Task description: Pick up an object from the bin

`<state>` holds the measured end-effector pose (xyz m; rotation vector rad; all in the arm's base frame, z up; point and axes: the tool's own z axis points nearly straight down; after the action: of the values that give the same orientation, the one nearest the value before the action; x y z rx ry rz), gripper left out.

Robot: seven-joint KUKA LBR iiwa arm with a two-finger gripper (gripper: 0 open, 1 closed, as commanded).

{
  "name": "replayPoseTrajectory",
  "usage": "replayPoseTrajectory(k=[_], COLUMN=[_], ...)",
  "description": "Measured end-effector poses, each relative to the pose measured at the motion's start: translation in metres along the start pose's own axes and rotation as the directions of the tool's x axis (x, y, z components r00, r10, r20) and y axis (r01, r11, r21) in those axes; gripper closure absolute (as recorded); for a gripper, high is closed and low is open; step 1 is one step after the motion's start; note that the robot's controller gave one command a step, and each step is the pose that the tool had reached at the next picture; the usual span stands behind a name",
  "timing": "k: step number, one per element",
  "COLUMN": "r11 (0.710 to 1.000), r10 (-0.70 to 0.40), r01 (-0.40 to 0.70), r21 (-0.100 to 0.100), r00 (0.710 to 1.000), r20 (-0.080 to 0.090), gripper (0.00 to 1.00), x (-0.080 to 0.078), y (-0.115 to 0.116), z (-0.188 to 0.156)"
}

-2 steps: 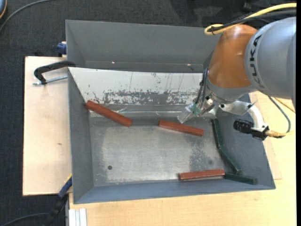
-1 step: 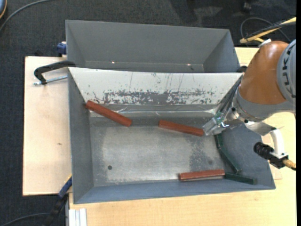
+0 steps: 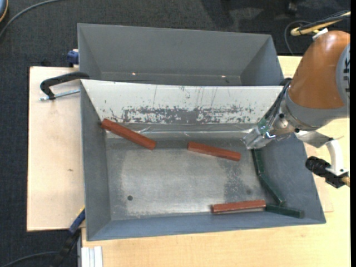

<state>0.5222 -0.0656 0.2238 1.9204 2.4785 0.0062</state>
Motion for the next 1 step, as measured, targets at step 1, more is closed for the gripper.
replayPoseTrajectory(k=[1], r11=[1.0], r10=[0.0], r01=[0.0], r21=[0.005], r00=[1.0], r20=[-0.001], gripper=[0.0], x=[0.0001], y=[-0.0009], z=[0.0022])
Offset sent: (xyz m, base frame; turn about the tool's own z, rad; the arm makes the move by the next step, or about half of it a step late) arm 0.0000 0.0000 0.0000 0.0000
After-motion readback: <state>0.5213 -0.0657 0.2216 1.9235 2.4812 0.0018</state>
